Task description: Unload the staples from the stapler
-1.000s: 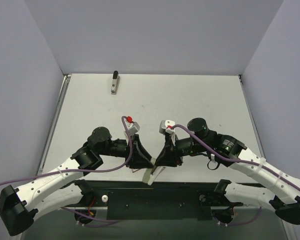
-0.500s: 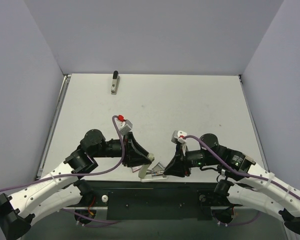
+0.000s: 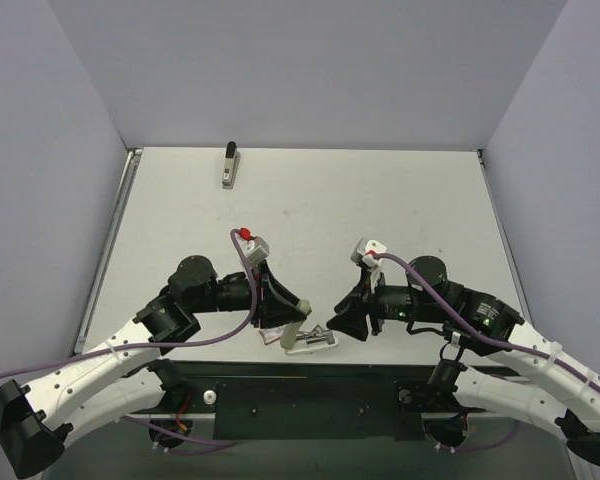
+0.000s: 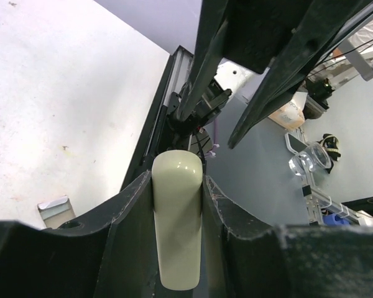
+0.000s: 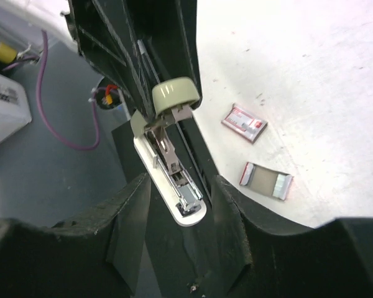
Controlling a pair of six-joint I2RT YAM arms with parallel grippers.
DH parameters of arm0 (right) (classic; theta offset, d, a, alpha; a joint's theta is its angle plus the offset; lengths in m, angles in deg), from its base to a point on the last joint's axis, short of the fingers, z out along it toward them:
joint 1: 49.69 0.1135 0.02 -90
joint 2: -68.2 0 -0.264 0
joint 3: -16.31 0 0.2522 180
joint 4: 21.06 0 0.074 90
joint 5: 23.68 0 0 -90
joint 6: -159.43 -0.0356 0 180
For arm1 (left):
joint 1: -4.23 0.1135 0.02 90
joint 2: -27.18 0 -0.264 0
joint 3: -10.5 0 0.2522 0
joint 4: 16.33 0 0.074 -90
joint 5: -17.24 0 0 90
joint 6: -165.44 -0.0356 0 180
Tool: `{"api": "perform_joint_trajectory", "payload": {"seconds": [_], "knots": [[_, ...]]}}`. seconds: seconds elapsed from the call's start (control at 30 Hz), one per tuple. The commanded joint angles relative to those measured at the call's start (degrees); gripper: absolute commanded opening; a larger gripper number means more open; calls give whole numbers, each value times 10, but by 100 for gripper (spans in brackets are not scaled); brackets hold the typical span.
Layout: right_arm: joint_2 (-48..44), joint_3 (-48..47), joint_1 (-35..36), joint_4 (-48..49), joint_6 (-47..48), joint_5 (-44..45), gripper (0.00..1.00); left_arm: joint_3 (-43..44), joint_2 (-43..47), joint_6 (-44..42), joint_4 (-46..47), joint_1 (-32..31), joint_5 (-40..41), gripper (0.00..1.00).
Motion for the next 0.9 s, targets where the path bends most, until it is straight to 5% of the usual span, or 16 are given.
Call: {"api": "perform_joint_trajectory", "payload": {"seconds": [0.0,0.2,0.43,0.87], "knots": [[9,-44,6,-22,7,78,41,33,-7,-23,5,2,21,0],[39,-47,6,-11,-29,160,37,35,-14,-36,-11,2,78,0],[98,-13,6,40,-76,252,1,58,-58,-38,-29,2,134,0],[208,48,-3,208,-95,328,0,113,-159,-35,-18,5,216,0]]}}
